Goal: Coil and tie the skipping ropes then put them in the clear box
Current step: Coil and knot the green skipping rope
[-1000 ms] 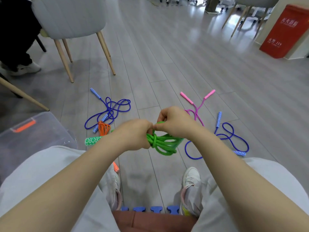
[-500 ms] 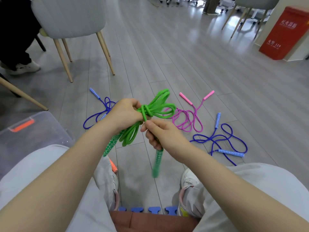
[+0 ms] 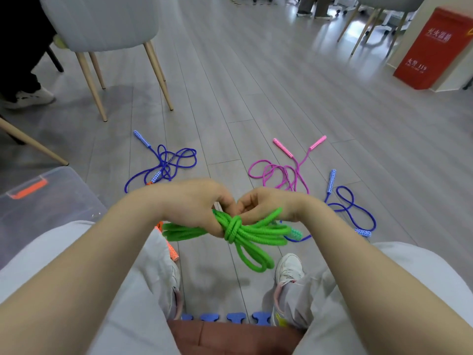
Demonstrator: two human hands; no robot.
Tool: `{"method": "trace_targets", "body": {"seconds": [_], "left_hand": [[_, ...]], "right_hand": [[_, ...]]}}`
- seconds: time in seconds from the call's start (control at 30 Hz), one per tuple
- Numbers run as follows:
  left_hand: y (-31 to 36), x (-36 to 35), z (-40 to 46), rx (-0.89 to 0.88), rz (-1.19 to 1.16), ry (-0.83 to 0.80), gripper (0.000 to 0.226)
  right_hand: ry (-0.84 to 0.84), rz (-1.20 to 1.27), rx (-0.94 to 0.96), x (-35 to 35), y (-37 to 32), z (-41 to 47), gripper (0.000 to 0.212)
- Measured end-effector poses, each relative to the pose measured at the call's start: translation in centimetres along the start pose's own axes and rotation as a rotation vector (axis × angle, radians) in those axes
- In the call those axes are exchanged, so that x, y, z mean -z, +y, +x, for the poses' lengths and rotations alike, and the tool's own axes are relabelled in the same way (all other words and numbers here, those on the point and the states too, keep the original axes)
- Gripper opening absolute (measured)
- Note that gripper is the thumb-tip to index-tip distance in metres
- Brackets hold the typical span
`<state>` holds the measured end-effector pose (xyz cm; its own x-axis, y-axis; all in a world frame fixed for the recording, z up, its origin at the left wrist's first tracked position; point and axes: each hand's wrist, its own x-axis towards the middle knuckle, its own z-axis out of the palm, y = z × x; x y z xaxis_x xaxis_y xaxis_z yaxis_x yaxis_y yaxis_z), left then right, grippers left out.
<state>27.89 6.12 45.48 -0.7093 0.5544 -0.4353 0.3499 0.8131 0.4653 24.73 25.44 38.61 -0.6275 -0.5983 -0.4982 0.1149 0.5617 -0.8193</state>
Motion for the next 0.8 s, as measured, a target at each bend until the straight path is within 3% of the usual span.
{"method": "trace_targets", "body": {"seconds": [0.1, 0.23, 0.43, 0.53, 0.6, 0.7, 0.8], "left_hand": [[0.2, -1.6, 1.6, 0.063, 0.114, -0.037, 0.019], [-0.6, -3.1, 3.8, 0.147, 0.076, 0.018, 0.018], [-1.9, -3.1, 5.3, 0.264, 0.059, 0.277, 0.013], [-2.8, -2.9, 5.7, 0.303, -0.007, 0.462, 0.008], [-3.2, -2.5, 5.8, 0.3, -0.167, 0.576, 0.01], [-3.1, -2.0, 5.7, 0.272, -0.37, 0.722, 0.016], [-3.0, -1.7, 5.7, 0.268, -0.484, 0.823, 0.02]], "right_hand": [[0.051, -0.325, 0.02, 0.5, -0.9, -0.1, 0.004], [0.261, -0.669, 0.055, -0.2, -2.4, -0.4, 0.015], [0.498, -0.804, 0.044, -2.3, -3.5, -0.5, 0.033], [0.613, -0.693, 0.088, -3.0, -3.7, -0.5, 0.042], [0.744, -0.472, 0.152, -2.9, -3.9, -0.7, 0.045], [0.906, -0.235, 0.23, -2.5, -3.9, -0.9, 0.033], [0.892, -0.194, 0.213, -2.8, -3.8, -1.0, 0.024]]}}
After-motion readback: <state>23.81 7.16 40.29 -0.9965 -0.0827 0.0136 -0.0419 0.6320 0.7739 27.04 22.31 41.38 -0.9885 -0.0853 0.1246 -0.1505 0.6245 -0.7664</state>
